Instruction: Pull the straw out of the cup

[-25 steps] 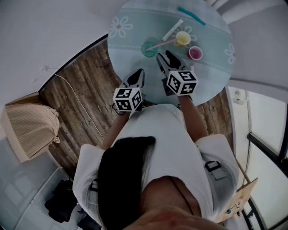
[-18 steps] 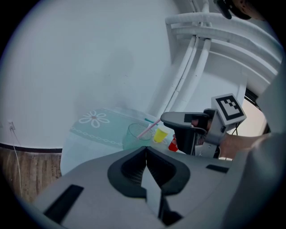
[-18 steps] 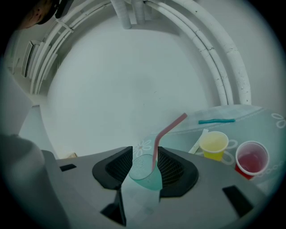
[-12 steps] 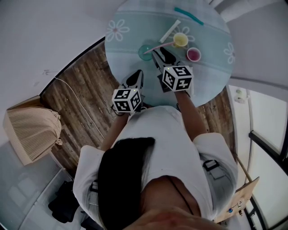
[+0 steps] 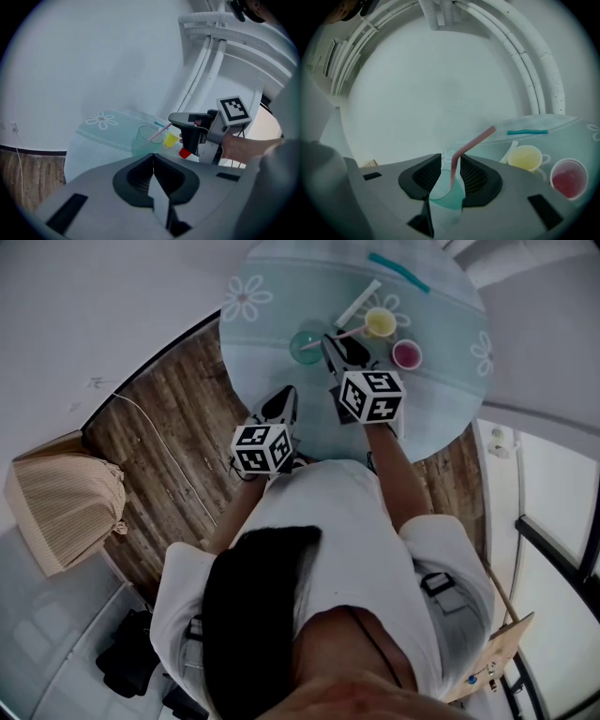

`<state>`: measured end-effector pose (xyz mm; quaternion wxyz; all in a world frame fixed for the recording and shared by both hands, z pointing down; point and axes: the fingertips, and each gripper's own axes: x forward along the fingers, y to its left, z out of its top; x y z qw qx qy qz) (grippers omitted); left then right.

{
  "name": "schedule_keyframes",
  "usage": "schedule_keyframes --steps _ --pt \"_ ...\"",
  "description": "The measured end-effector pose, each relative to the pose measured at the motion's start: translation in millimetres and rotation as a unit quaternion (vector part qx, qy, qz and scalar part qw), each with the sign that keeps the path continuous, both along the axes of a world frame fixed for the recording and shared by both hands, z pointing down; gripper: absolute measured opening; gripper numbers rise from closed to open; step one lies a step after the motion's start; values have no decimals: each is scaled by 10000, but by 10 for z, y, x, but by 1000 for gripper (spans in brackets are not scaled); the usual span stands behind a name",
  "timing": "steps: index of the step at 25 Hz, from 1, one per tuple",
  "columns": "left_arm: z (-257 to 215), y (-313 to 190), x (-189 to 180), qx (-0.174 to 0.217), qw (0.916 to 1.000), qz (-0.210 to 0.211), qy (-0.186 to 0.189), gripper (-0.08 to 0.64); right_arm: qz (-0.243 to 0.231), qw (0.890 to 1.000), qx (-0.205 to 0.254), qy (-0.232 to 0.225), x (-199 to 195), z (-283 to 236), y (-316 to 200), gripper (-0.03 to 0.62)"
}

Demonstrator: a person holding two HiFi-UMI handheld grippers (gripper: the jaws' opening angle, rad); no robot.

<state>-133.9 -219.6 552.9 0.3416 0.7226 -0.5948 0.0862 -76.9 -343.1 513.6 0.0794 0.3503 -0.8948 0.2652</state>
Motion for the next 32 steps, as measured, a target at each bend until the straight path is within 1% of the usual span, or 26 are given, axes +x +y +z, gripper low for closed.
schedule_keyframes --steps 5,8,13,19,22,26,32 --pt "35 25 -9 -50 10000 -12 -2 9 71 9999 53 80 28 20 -14 79" --pt "40 38 1 -76 10000 -19 38 9 103 9998 81 150 39 20 -16 63" --pt "50 60 42 -81 9999 6 88 9 33 9997 127 205 14 -2 14 55" --pt "47 127 50 -83 9998 -77 167 9 103 9991 421 24 29 -247 28 54" --pt "20 138 32 -15 9998 -102 163 9 109 9982 588 -49 46 -415 56 54" --pt "-15 151 47 93 9998 -108 165 9 104 9966 817 -12 99 -612 98 54" --pt "-114 184 78 263 9996 -46 110 9 81 9951 989 8 254 -899 242 54"
